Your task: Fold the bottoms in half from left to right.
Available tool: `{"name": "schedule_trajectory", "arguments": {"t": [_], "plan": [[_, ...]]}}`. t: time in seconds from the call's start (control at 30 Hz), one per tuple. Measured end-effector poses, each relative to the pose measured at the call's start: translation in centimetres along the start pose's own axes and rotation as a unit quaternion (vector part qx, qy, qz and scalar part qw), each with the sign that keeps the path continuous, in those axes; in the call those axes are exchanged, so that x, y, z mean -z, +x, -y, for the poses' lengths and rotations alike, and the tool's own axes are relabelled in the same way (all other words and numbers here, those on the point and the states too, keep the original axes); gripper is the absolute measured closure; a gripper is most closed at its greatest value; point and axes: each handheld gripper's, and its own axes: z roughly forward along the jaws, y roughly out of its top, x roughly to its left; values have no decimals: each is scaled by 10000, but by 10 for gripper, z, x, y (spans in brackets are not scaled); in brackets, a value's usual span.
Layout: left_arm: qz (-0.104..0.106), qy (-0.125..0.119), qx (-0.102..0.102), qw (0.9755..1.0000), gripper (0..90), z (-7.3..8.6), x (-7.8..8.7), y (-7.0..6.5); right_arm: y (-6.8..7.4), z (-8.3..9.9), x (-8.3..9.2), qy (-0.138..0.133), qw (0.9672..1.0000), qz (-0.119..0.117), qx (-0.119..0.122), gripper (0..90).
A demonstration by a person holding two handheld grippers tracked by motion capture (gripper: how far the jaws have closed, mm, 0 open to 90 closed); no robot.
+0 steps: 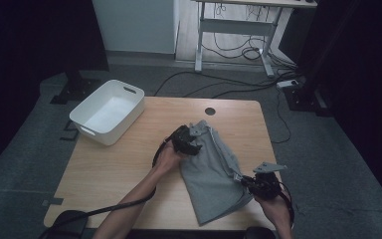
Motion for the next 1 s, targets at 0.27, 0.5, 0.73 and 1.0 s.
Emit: {"name": "schedule_trajectory", "arguments": {"t": [0.27, 0.5, 0.73, 1.0], "plan": [[-98, 289, -17, 9995, 334, 14, -18, 0, -23, 33, 5, 354, 9972, 522, -392, 825], [-80, 59, 48, 9999, 296, 14, -7, 1, -37, 52, 12, 714, 9926, 766, -607, 685], [5, -190, 107, 9998, 198, 17, 20, -4, -24, 20, 24, 163, 9978, 371, -520, 519], [166, -59, 276, 9995, 155, 43, 25, -10, -10, -7, -20, 883, 9949, 457, 188, 614]]}}
